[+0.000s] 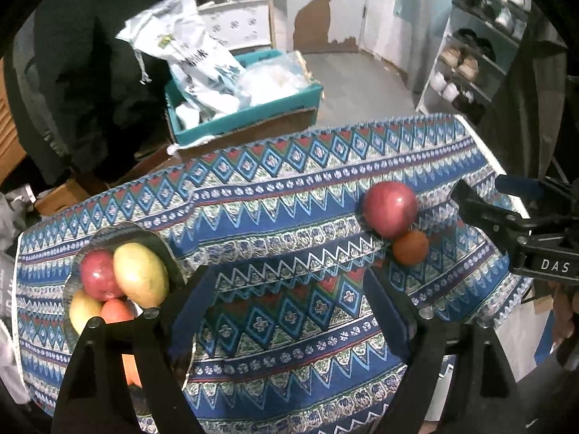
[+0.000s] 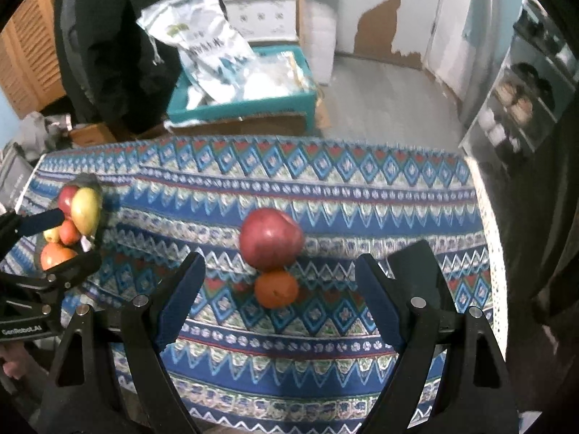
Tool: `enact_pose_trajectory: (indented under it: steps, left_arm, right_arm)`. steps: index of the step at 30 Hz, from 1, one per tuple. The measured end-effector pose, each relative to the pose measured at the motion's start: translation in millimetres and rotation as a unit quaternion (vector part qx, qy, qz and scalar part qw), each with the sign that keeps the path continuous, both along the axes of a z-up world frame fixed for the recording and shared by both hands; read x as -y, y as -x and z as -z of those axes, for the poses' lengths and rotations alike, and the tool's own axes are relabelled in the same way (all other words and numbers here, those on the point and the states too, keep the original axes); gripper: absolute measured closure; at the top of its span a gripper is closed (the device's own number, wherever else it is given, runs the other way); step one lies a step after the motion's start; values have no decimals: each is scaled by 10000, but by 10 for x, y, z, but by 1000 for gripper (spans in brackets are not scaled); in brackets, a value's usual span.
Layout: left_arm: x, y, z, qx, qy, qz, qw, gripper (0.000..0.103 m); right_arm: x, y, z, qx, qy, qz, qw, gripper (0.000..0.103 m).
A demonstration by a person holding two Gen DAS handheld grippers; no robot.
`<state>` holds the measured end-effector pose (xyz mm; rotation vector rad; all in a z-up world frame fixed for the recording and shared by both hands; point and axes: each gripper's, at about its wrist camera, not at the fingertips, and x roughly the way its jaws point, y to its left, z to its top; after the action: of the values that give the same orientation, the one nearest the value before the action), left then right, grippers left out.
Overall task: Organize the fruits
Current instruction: 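Move both tools to the red apple and small orange on the cloth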
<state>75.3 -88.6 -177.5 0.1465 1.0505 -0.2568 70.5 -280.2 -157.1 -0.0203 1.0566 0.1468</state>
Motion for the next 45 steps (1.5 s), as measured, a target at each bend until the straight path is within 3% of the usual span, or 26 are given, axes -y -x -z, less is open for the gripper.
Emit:
enact_pose_trajectory:
  steps: [10,22,25,27,29,30,45]
  left_arm:
    - [108,-157,410,-359,-147,37,9992,18]
    - [84,-268,728,-684,-139,-89,9975,18]
    - [84,-292,755,-722,-129,-126,9972,18]
    - [85,-313,764,-756,-65,-153,9970,18]
    - [98,-334,766,-785,-1,-161,9968,18]
    - [111,-337,762,-785,19,-156,9968,18]
    - [551,-426,691,-783,354,149,9962,18]
  right_arm:
    - [-2,-125,684,-744,-119,-202,9970,19]
    - [-101,-219,1125,-1115,29,-287,9933,19]
    - [-118,-219,1213,-1204,-104,-300,9922,31]
    - [-124,-224,1252,-1254,-244,-298,9914,37]
    - [-119,-223,1292,-1314,-311,-298,9904,53]
    - [-102,-220,1298,-1326,-364,-294,9901,55]
    - [457,-157,1095,-1027,-319,250,9939,56]
